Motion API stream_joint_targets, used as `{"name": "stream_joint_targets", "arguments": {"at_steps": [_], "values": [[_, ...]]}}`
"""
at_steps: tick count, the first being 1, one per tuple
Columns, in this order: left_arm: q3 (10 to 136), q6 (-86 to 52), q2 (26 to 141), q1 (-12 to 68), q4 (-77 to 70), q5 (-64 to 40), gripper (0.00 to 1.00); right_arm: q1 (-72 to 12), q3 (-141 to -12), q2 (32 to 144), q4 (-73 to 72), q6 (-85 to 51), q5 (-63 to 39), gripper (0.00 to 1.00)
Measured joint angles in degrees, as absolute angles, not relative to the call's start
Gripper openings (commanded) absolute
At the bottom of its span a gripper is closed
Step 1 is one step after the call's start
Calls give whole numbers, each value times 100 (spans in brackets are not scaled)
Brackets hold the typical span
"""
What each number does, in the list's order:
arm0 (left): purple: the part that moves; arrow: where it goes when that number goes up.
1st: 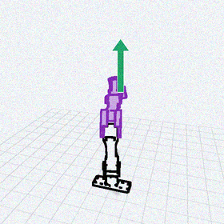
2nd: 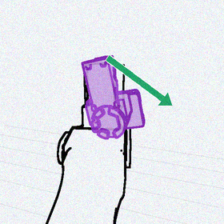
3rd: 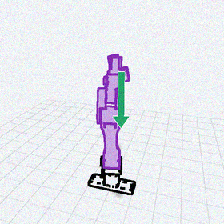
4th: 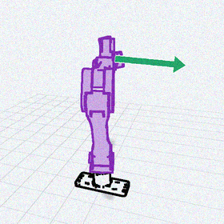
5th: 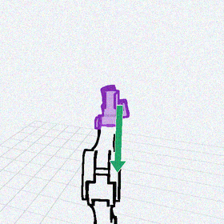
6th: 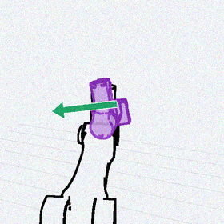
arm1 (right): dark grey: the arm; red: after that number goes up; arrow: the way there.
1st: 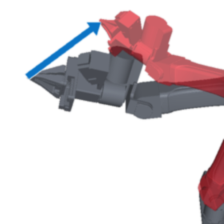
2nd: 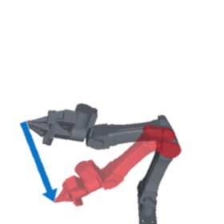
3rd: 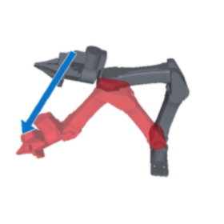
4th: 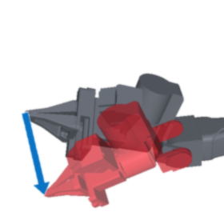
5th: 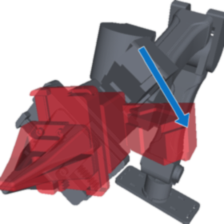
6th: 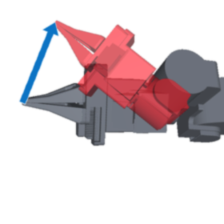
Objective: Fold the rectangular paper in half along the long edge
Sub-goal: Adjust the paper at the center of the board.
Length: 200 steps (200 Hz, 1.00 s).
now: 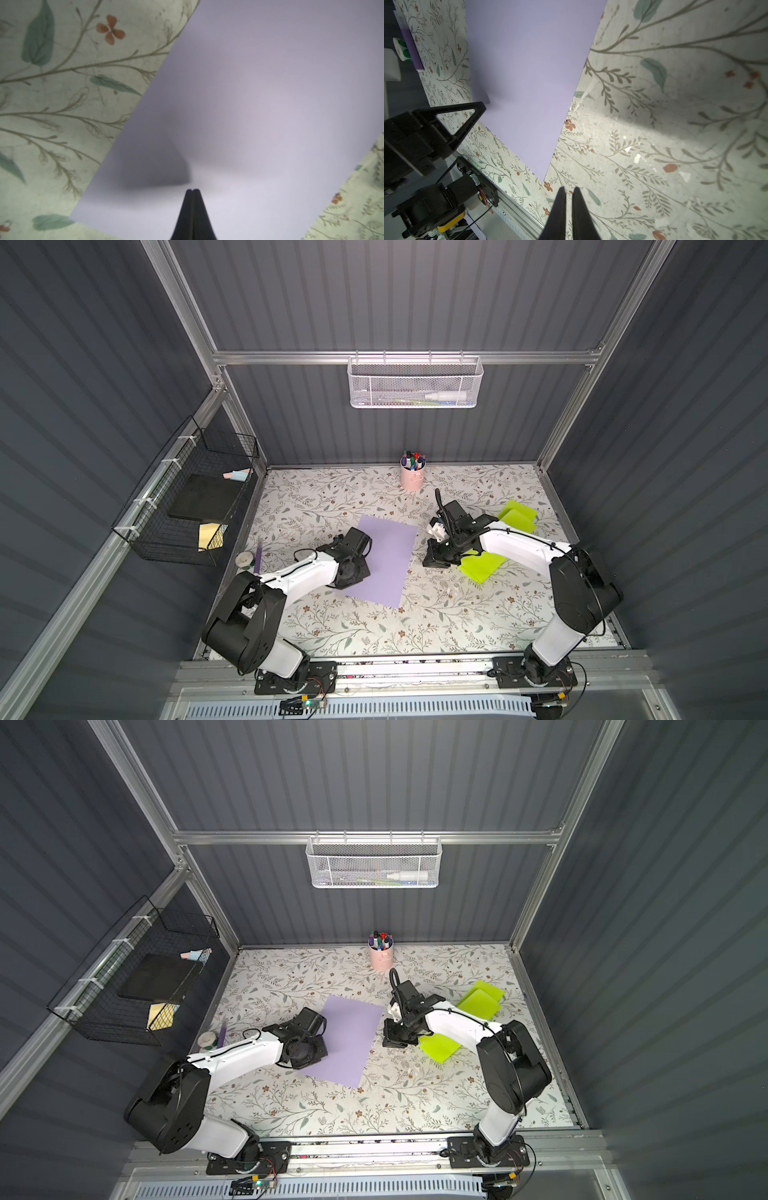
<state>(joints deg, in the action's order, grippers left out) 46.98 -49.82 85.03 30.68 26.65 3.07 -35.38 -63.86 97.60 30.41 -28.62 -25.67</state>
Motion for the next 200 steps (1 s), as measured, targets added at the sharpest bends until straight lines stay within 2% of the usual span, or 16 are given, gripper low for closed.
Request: {"name": "stream_joint_targets", "arguments": {"at_steps": [23, 60, 106, 200], "values": [[5511, -4886, 8490, 3065, 2891, 360, 20, -3756, -6514, 9974, 2961, -3011, -2545, 11], [6591, -4493, 8519, 2838, 3103, 797, 20, -4528, -7242, 10560, 2954, -3173, -2569, 11], [5988, -4318, 8556, 1868, 2921, 626, 20, -5170, -7640, 11316, 2858, -3417, -2770, 9], [5780, -4165, 8816, 1876, 2626, 303, 20, -5146, -7752, 11542, 3114, -3562, -2574, 8]]}}
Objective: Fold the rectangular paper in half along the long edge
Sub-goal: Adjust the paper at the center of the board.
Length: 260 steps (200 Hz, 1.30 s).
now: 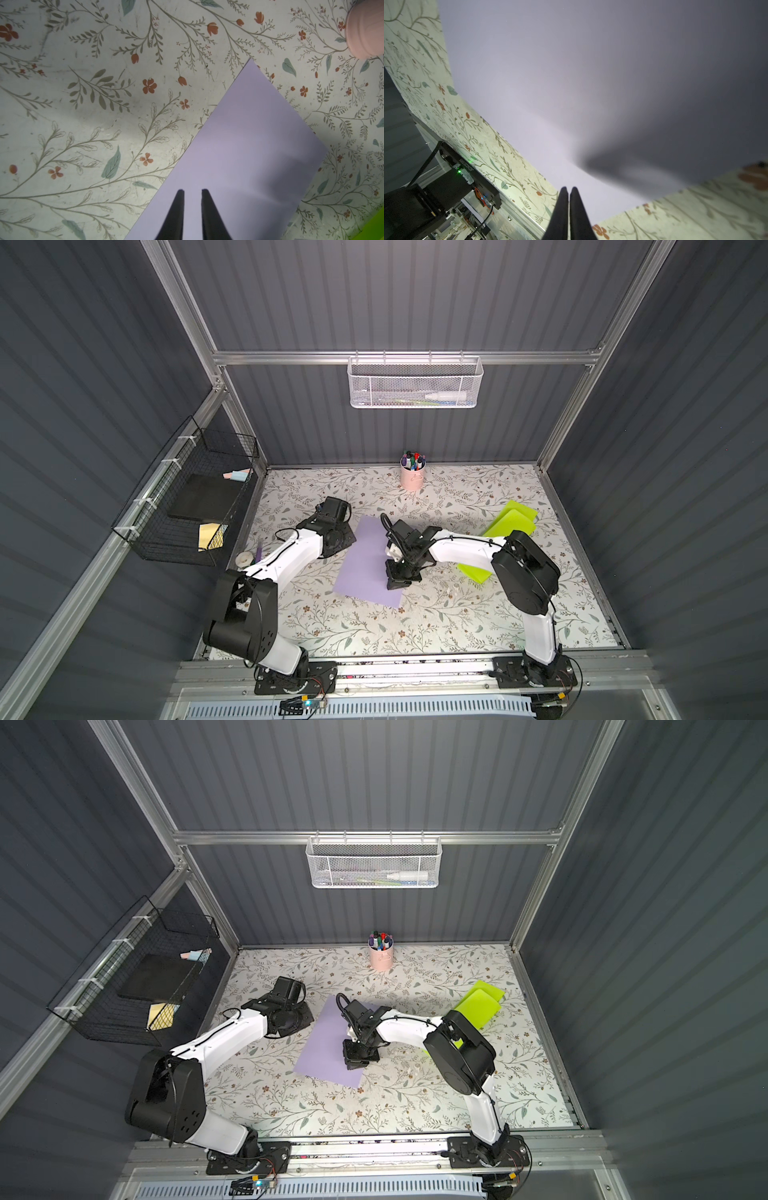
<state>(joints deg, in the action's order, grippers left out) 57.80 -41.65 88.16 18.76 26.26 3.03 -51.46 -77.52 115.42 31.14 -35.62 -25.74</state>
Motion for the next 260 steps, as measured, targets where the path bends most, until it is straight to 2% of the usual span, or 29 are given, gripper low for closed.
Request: {"name": "stream_joint_targets", "arguments": {"at_steps": [63, 110, 124, 145, 158, 197, 260], "values": [[5625, -4058, 9137, 1876, 2493, -86, 23, -4563, -6877, 11179, 2969, -3533, -2738, 9], [5572, -3785, 9209, 1885, 2106, -558, 22, -4049, -6501, 10875, 3061, -3247, -2777, 11], [5564, -3730, 9295, 1935, 1973, -703, 21, -4032, -6436, 10759, 3072, -3173, -2770, 16], [5566, -3614, 9448, 2088, 1857, -864, 19, -4025, -6305, 10357, 3041, -3120, -2779, 33], [5566, -3562, 9559, 2189, 1798, -932, 16, -3977, -6230, 10003, 2995, -3159, -2794, 39], [5553, -3483, 9913, 2340, 1658, -1037, 7, -3382, -5916, 9406, 2775, -3192, -2917, 44], [5422, -3439, 9963, 2338, 1457, -1066, 4, -3194, -5867, 10280, 2716, -3083, -3028, 48]]}}
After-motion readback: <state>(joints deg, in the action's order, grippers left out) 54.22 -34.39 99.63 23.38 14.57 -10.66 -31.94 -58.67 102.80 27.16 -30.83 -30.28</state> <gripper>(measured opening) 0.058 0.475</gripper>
